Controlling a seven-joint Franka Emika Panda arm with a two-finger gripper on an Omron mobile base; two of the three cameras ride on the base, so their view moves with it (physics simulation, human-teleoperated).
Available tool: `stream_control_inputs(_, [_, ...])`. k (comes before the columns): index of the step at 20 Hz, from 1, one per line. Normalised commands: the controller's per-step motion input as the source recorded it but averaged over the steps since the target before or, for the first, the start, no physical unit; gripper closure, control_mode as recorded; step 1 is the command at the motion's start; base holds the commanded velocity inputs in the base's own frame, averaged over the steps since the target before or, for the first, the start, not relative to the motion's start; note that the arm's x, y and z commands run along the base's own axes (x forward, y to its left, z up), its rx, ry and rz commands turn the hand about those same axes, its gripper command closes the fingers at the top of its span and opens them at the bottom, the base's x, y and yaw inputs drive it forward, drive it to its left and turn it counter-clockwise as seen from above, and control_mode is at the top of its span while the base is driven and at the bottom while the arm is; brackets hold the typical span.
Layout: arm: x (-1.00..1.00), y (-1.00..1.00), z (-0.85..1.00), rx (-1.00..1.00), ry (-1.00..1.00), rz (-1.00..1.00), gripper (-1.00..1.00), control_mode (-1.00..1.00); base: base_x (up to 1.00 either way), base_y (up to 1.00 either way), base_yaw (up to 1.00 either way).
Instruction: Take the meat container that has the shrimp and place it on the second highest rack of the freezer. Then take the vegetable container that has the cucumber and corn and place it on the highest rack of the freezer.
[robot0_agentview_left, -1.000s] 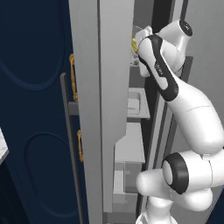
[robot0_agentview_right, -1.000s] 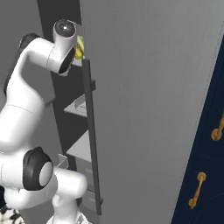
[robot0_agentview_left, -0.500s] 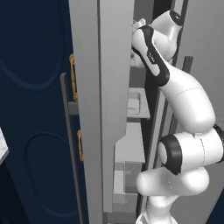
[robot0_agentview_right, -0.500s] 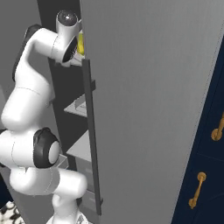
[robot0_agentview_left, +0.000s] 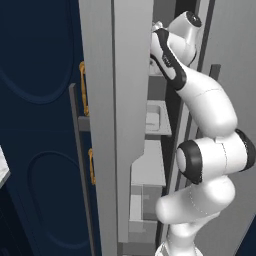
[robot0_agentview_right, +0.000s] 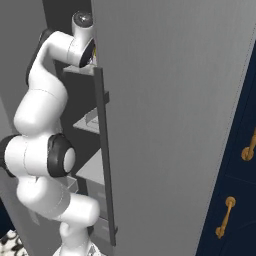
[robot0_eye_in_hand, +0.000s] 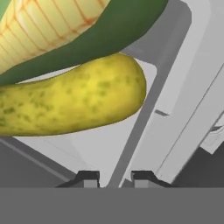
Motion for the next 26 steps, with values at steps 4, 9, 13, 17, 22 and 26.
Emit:
stream_control_inputs(4, [0.2,-0.04,-0.11,-0.04,-0.02,0.03,-1.0,-1.0,0.0,0.0,0.0])
stream_control_inputs(9, [0.0,-0.1,0.0,-0.01,-0.07,0.03,-1.0,-1.0,0.0,0.0,0.0])
stream_control_inputs(13, [-0.21,0.0,0.0,-0.01,-0.12,0.02,-1.0,-1.0,0.0,0.0,0.0])
stream_control_inputs(17, [-1.0,0.0,0.1,-0.03,-0.28,0.0,-1.0,-1.0,0.0,0.0,0.0])
stream_control_inputs(22, [-1.0,0.0,0.06,0.0,-0.17,0.0,-1.0,-1.0,0.0,0.0,0.0])
stream_control_inputs(26, [-1.0,0.07,0.0,0.0,-0.02,-0.03,-1.0,-1.0,0.0,0.0,0.0])
